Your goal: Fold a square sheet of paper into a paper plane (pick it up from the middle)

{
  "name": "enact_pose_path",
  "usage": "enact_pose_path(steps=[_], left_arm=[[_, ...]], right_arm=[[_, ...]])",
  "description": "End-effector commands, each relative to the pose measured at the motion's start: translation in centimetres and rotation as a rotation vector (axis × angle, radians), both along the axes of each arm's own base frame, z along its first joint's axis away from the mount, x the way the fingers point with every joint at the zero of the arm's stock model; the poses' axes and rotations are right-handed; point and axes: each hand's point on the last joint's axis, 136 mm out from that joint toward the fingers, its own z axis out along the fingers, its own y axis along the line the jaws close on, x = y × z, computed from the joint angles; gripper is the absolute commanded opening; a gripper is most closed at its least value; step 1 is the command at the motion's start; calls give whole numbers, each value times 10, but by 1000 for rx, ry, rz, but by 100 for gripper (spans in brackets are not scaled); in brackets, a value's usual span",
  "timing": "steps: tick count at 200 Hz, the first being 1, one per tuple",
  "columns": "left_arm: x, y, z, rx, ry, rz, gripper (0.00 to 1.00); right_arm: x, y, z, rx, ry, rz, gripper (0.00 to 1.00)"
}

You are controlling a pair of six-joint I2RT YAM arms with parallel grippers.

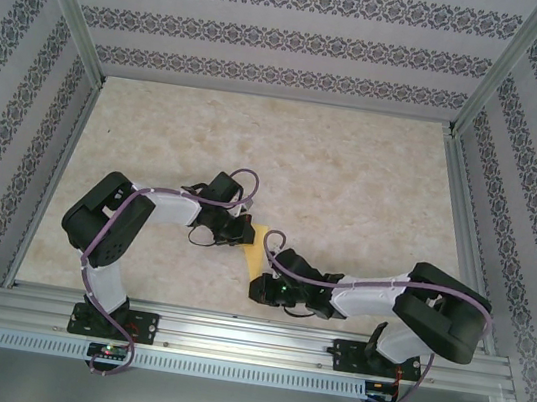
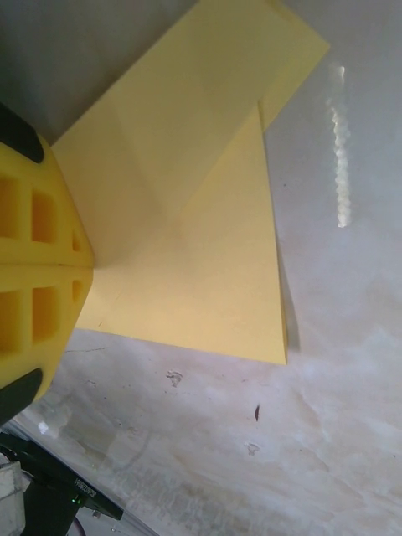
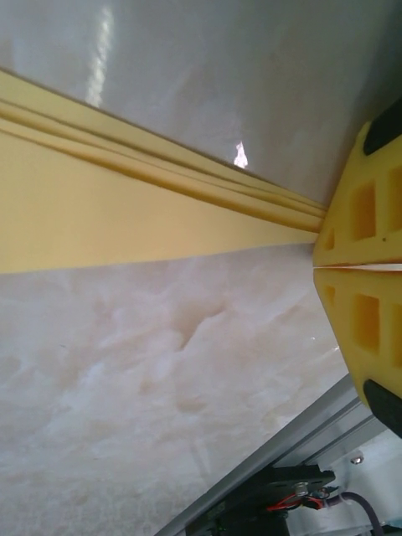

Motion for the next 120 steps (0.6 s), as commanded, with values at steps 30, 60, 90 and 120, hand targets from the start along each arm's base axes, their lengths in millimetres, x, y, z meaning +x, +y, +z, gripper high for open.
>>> enact_pose_path(steps=[30, 60, 90, 120], left_arm=[[8, 23, -19, 156, -41, 34, 8], [20, 16, 12, 130, -107, 27, 11], [32, 10, 51, 111, -179, 25, 24], [40, 24, 86, 193, -249, 58, 57]], right_arm=[[-30, -39, -16, -279, 81, 105, 15], [13, -51, 18, -276, -53, -16, 21], [54, -83, 42, -259, -144, -221, 37], [84, -105, 54, -215, -188, -385, 49]])
